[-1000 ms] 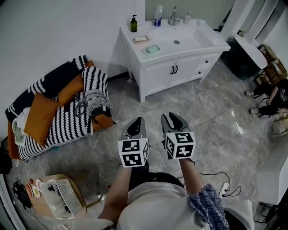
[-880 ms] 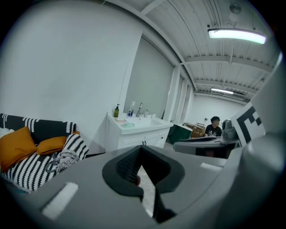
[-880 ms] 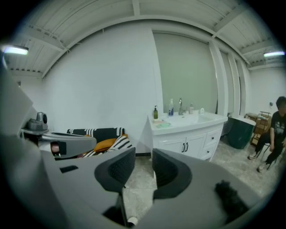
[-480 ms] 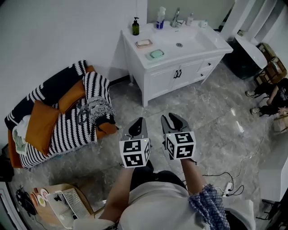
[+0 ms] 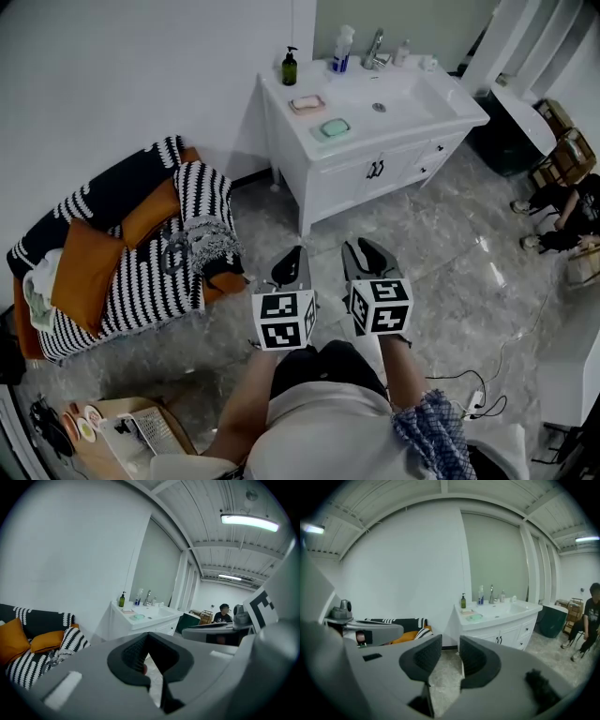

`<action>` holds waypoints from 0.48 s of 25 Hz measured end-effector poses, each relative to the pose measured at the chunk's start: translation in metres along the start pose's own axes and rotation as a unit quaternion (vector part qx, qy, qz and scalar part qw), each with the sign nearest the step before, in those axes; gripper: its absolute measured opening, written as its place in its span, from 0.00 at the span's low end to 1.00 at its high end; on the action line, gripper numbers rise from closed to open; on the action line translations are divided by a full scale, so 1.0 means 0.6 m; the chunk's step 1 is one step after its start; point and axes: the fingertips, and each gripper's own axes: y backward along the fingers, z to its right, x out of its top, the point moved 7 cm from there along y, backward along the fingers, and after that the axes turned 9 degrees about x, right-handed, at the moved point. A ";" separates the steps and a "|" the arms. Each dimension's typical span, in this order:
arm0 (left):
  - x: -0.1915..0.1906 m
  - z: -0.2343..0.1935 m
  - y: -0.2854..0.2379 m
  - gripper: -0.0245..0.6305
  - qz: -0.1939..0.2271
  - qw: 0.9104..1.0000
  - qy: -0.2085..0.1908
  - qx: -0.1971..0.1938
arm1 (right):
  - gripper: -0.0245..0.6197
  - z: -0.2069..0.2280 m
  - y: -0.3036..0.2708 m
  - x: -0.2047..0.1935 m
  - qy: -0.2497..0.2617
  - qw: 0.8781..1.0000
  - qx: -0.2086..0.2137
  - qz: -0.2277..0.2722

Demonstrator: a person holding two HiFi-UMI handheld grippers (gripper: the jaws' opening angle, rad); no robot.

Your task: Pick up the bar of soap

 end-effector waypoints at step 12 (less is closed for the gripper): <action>0.000 -0.017 -0.017 0.05 -0.018 1.000 -0.015 -0.011 | 0.21 0.002 -0.025 0.006 -0.042 0.999 -0.001 0.004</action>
